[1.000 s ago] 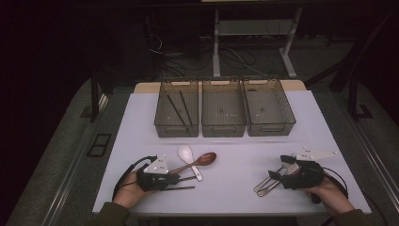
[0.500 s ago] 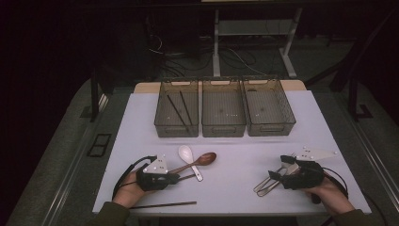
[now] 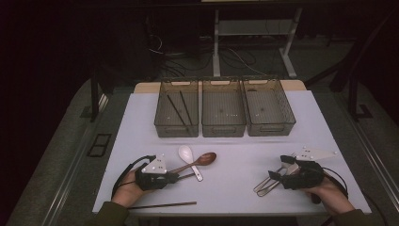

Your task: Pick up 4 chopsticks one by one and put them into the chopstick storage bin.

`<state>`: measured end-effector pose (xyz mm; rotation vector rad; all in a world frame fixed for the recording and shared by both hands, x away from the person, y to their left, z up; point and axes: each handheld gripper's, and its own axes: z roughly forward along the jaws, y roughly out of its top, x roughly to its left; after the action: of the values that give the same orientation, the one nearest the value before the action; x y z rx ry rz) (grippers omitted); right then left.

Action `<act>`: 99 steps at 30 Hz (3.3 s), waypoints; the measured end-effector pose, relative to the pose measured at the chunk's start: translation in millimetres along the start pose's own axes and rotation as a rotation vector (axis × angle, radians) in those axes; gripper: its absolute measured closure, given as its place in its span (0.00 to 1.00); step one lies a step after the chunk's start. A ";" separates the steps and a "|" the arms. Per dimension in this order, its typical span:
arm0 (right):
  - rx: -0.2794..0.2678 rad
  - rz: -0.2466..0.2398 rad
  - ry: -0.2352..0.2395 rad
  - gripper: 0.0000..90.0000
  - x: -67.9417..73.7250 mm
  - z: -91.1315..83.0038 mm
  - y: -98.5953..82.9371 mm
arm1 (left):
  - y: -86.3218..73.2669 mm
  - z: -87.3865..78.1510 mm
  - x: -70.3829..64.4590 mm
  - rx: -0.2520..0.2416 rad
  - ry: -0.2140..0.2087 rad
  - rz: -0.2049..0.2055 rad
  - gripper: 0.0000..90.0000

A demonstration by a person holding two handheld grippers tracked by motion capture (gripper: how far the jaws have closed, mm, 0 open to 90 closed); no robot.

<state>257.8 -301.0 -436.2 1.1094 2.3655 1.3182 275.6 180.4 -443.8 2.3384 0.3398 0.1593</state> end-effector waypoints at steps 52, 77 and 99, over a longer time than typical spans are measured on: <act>-0.011 0.009 0.004 0.19 -0.8 -1.5 0.0 | 64.1 -35.9 38.5 -0.025 0.136 -0.121 0.93; -0.012 0.012 0.010 0.19 -1.6 -1.7 0.2 | 124.1 -47.8 88.7 -0.036 0.234 -0.152 0.93; -0.023 0.024 0.019 0.19 -1.4 -2.6 0.3 | 169.6 -51.5 163.4 -0.064 0.285 -0.247 0.93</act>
<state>257.6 -303.5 -434.7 1.1266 2.3518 1.3656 454.2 147.0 -285.4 2.1889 0.7485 0.3784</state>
